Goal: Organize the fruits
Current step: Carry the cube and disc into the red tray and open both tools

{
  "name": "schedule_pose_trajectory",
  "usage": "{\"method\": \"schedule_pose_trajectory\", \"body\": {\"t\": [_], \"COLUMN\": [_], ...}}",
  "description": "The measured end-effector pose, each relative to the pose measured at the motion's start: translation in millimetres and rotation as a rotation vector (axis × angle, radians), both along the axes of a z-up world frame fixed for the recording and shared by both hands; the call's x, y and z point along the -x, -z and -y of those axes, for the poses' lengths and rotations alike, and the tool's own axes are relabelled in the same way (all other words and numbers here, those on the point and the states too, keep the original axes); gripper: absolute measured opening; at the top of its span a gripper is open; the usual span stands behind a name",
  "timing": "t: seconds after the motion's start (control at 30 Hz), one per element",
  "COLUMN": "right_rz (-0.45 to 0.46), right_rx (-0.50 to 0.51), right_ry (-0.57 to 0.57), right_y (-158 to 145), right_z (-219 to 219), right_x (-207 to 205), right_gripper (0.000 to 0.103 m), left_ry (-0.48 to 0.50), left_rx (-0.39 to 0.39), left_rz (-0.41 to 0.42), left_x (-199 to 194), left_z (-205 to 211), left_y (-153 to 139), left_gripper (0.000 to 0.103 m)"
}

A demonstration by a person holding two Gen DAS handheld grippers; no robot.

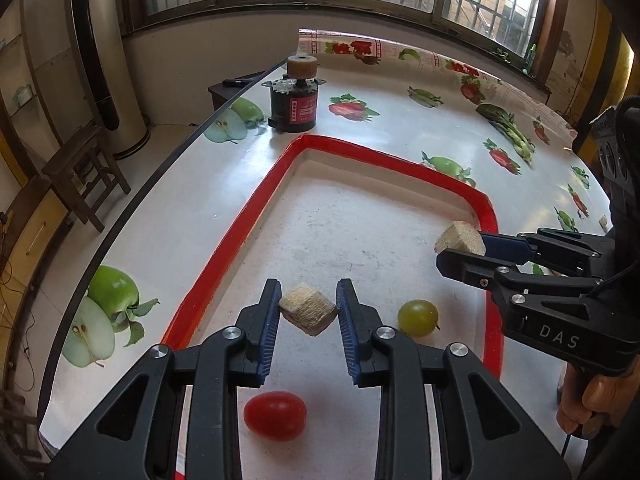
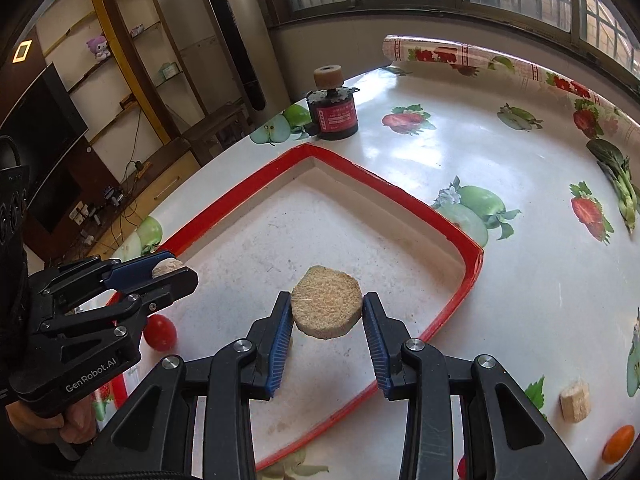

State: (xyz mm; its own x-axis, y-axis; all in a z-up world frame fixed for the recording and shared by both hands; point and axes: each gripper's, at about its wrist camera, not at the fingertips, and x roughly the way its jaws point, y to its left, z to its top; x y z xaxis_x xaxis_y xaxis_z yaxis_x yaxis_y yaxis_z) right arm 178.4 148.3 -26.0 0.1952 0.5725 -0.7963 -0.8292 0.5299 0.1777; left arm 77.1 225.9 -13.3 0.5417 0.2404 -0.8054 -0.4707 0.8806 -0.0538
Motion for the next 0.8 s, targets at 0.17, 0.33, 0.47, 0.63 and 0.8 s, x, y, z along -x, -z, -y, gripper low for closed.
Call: {"method": "schedule_pose_trajectory", "body": {"t": [0.17, 0.33, 0.47, 0.63, 0.8], "right_rz": [-0.001, 0.005, 0.026, 0.043, 0.050], "right_rx": [0.045, 0.080, 0.091, 0.044, -0.009], "right_ry": [-0.009, -0.023, -0.029, -0.011, -0.009], "right_y": [15, 27, 27, 10, -12], "right_z": [-17, -24, -24, -11, 9], "right_x": [-10, -11, -7, -3, 8], "right_gripper": [0.036, 0.039, 0.041, 0.060, 0.060], "left_ry": [0.004, -0.006, -0.041, -0.066, -0.086], "left_rx": [0.019, 0.027, 0.040, 0.046, 0.036], "left_rz": [-0.048, -0.078, -0.084, -0.057, -0.026], "left_x": [-10, -10, -4, 12, 29], "left_z": [-3, -3, -8, -7, 2], "left_y": [15, 20, 20, 13, 3], "left_gripper": [0.026, 0.026, 0.044, 0.046, 0.046]}}
